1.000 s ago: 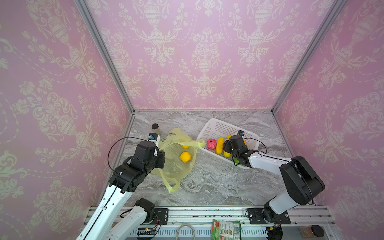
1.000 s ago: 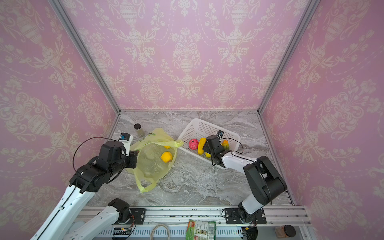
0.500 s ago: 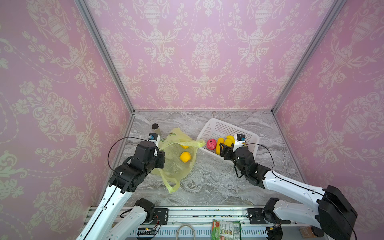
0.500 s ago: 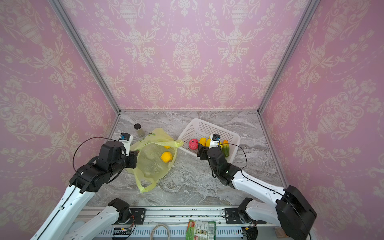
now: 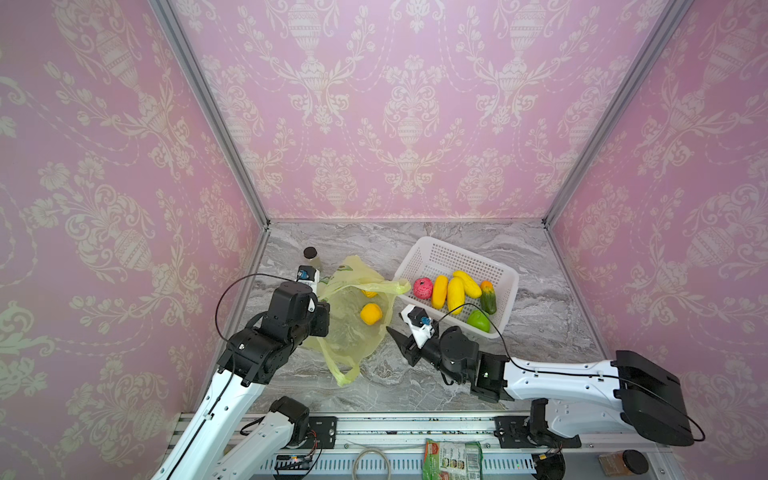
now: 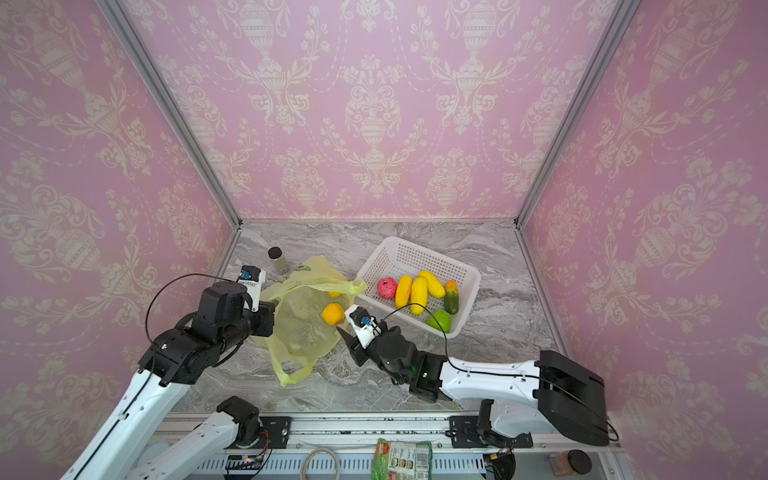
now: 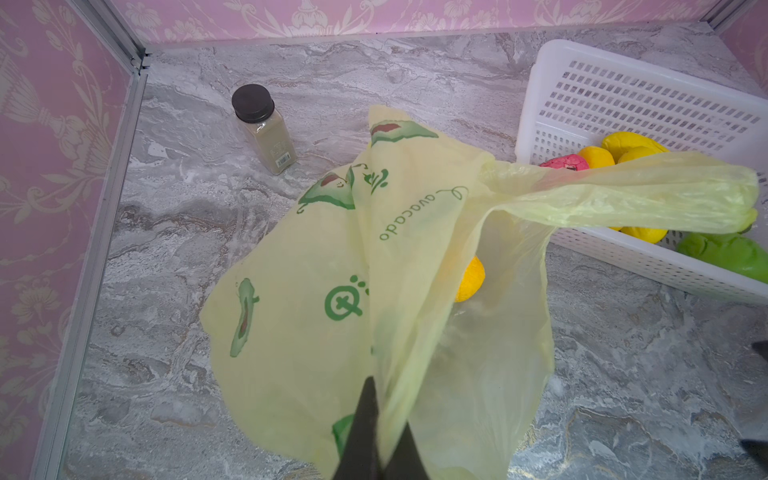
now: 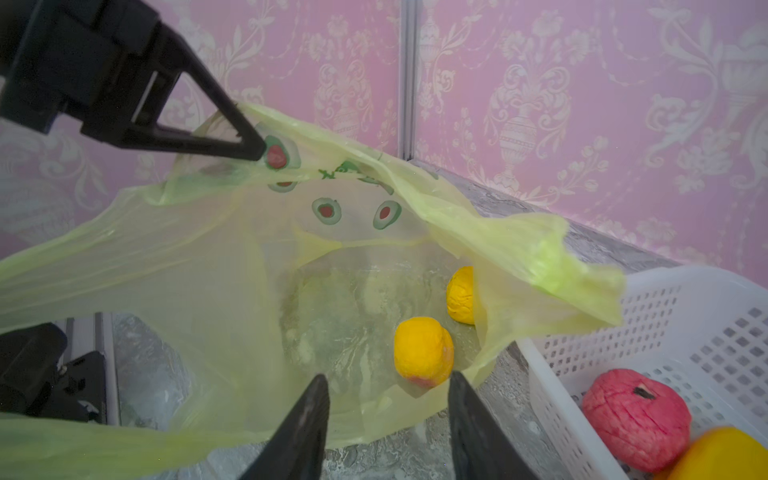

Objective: Untie the knot of the plastic bag and take out the fruit
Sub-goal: 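Move the open right gripper from the basket back into the bag, then close the right gripper on the round yellow fruit with green stem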

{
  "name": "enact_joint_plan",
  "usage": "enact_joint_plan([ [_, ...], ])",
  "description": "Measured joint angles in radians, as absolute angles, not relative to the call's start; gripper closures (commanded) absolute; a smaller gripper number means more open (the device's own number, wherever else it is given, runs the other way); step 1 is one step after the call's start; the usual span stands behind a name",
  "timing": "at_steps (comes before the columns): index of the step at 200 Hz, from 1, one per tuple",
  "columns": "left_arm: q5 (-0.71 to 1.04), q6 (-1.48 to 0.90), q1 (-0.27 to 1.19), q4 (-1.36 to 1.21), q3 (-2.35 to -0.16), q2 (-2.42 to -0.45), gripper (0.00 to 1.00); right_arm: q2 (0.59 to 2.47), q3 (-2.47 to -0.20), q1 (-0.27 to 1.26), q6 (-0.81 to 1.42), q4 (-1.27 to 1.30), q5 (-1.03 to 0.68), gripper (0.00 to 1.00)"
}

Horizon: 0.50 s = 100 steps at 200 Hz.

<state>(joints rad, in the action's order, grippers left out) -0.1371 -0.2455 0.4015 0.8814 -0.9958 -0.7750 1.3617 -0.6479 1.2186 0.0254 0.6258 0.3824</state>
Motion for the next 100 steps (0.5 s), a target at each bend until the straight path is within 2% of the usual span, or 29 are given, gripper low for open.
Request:
enact_joint_plan([
  [15, -0.137, -0.245, 0.402, 0.881, -0.996, -0.775, 1.00, 1.460, -0.707, 1.256, -0.025, 0.640, 0.385, 0.64],
  [32, -0.137, -0.245, 0.402, 0.881, -0.996, -0.775, 1.00, 1.564, -0.758, 1.286, -0.073, 0.663, 0.393, 0.65],
  [70, -0.137, -0.245, 0.403, 0.881, -0.996, -0.774, 1.00, 1.769, -0.874, 1.286, -0.113, 0.680, 0.435, 0.72],
  [100, -0.137, -0.245, 0.403, 0.881, -0.996, -0.774, 1.00, 1.892, -1.014, 1.259, -0.101, 0.611, 0.485, 0.69],
])
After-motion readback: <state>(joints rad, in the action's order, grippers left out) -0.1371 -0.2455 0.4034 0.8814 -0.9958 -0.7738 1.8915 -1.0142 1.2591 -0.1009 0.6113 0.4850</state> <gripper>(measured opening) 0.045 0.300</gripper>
